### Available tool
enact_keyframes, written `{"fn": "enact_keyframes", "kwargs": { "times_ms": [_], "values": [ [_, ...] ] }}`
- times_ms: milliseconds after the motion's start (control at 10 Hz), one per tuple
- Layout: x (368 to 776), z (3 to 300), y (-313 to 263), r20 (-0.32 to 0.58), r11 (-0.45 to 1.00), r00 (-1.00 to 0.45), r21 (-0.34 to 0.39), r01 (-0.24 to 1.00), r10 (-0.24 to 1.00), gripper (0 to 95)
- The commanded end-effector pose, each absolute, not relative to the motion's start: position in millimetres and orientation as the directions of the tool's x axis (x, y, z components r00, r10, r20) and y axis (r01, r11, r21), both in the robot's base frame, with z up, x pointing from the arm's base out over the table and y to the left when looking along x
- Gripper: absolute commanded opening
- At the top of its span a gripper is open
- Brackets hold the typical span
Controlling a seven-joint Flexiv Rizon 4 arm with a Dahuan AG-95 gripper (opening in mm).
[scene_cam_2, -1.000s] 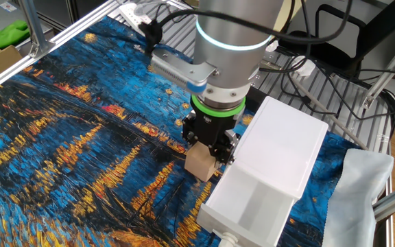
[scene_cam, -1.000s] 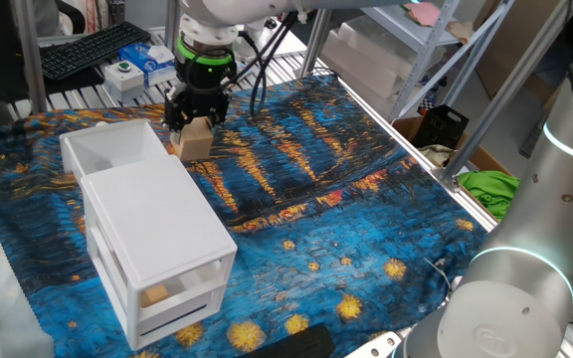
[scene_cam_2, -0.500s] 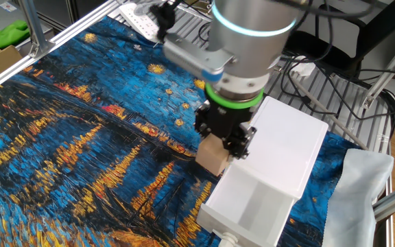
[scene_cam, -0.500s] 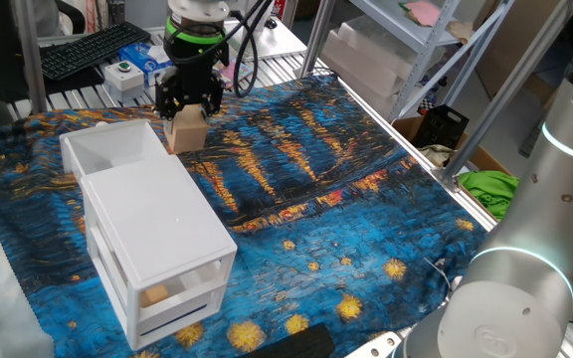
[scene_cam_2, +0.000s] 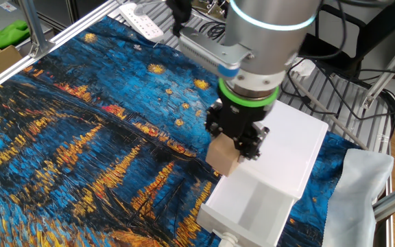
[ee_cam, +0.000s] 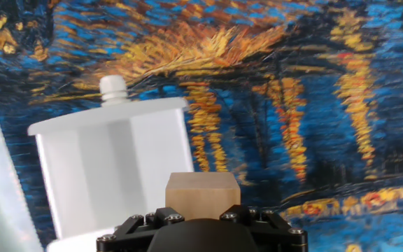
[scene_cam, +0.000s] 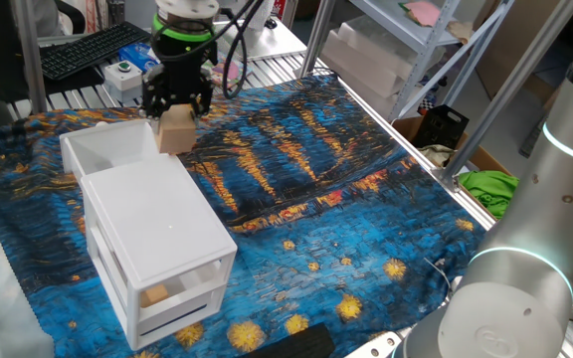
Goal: Put things in the drawer
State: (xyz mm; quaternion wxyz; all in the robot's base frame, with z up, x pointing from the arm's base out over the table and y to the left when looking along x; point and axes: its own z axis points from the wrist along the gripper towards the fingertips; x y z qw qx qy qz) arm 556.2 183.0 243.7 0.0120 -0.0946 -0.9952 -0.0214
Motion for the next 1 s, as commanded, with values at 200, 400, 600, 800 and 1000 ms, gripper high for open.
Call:
{"fn": "enact_keyframes", "kwargs": {
  "times_ms": [200,400,600,800,1000],
  "values": [
    [551,241,205,0.02,0.97,-0.971,0.041,0.239,0.238,0.0],
    [549,241,212,0.018,0.966,-0.967,0.043,0.255,0.255,0.0],
    [548,241,213,0.017,0.965,-0.966,0.045,0.257,0.256,0.0],
    [548,241,213,0.015,0.966,-0.967,0.045,0.256,0.255,0.0],
    [548,241,213,0.025,0.962,-0.963,0.039,0.27,0.269,0.0]
  ]
}}
